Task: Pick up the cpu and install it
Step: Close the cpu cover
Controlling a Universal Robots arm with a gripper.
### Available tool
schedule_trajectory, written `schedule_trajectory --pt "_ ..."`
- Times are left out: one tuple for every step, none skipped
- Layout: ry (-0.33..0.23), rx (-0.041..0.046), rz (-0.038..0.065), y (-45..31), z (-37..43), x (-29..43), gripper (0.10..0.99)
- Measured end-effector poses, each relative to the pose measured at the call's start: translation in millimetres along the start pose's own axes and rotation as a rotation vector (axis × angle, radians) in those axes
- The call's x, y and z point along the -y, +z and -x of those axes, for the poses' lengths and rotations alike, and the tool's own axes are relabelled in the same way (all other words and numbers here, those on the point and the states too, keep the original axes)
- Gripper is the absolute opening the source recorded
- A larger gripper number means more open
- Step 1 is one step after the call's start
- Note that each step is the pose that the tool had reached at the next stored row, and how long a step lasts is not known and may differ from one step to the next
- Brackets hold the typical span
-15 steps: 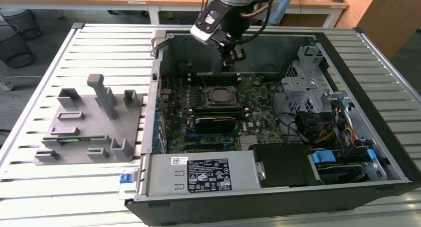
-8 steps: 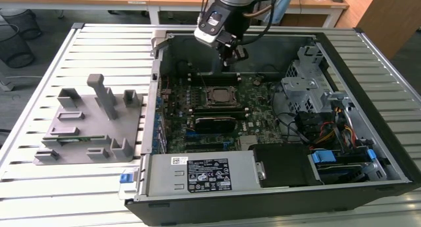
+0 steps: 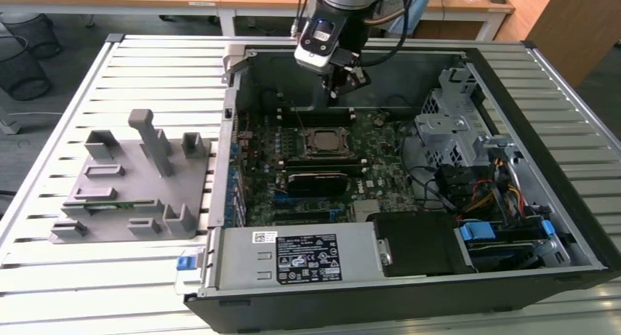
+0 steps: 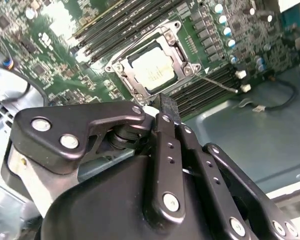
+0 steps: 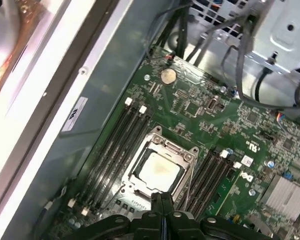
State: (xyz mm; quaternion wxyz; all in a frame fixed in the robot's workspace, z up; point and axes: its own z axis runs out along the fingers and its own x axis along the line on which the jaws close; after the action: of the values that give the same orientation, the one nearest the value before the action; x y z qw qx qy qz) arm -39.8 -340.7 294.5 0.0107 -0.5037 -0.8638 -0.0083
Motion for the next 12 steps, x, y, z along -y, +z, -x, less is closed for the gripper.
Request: schedule_trajectory --pt "-0.018 -0.0001 0.000 0.2 0.0 0.0 0.106" --pt "-0.036 -0.0002 -0.001 0.4 0.0 0.0 0.106" --pt "-0.054 -0.0002 -0.001 0.6 0.0 0.0 0.106" --pt "-0.072 -0.0003 -0.002 0.8 0.0 0.0 0.106" --pt "-0.090 -0.0004 -0.002 1.0 0.0 0.0 0.106" --pt "-0.108 -0.0004 -0.003 1.2 0.0 0.0 0.106" --pt "-0.127 -0.0005 -0.003 1.4 0.0 0.0 0.106" --pt "-0.146 -0.0005 -0.004 1.6 0.0 0.0 0.106" --pt "-0.163 -0.0006 -0.004 1.8 0.0 0.0 0.106" --pt "-0.181 -0.0007 -0.005 2.0 0.0 0.0 0.106" --pt "-0.199 -0.0007 -0.005 2.2 0.1 0.0 0.106" --pt "-0.217 -0.0008 -0.006 2.4 0.1 0.0 0.106"
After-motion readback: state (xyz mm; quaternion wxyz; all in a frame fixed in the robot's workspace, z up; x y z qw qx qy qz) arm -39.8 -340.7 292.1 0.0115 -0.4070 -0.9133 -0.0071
